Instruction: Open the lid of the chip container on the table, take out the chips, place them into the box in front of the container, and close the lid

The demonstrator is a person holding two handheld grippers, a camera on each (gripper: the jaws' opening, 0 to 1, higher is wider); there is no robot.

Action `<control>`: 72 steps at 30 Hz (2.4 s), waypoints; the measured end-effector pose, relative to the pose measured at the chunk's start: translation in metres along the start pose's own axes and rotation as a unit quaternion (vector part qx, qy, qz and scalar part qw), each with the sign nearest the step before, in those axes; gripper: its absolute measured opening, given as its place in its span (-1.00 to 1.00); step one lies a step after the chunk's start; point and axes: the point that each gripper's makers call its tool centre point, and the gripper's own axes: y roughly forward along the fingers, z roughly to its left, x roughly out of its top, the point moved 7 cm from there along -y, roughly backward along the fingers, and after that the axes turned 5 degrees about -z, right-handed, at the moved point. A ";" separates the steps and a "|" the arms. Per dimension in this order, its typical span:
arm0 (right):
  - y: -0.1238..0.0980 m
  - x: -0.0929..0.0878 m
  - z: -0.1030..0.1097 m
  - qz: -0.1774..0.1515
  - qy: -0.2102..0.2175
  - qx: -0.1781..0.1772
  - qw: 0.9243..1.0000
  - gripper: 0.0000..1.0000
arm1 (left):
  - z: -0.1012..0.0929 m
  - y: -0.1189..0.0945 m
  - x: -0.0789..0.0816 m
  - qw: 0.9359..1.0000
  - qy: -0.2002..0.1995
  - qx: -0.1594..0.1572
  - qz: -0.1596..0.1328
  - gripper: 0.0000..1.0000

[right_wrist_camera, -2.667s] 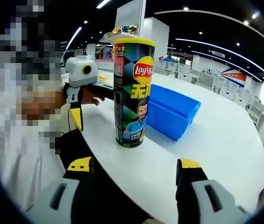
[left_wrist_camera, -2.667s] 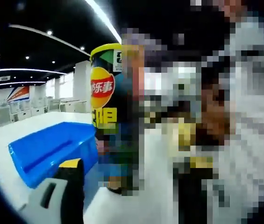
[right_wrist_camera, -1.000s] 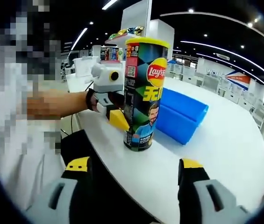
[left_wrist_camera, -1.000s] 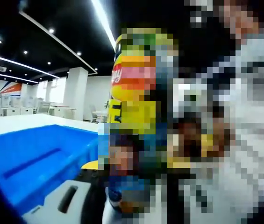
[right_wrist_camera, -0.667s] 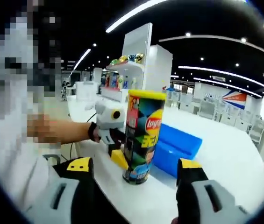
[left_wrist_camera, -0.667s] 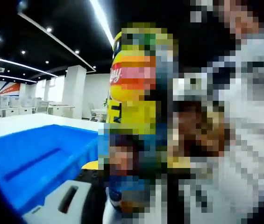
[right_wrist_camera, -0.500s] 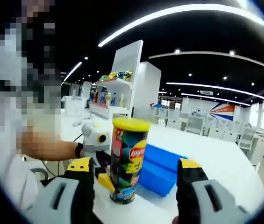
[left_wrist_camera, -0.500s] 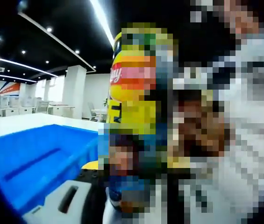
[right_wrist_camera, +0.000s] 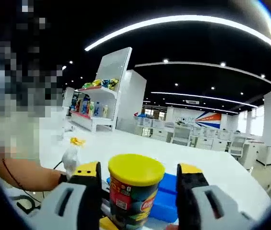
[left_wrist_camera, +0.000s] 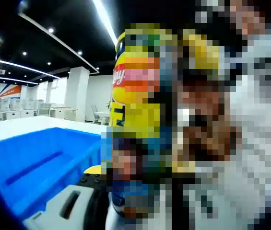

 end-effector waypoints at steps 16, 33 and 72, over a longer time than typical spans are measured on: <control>0.013 -0.002 0.005 -0.010 -0.015 -0.035 0.999 0.08 | -0.001 0.000 0.000 1.000 0.001 -0.002 0.001 -0.04; 0.013 -0.004 0.003 -0.011 -0.005 -0.039 0.999 -0.03 | -0.001 0.000 0.001 0.999 0.029 0.005 0.021 -0.06; 0.005 0.021 -0.014 -0.059 0.058 -0.041 0.996 -0.05 | -0.001 -0.002 0.001 0.999 0.029 0.011 0.022 -0.06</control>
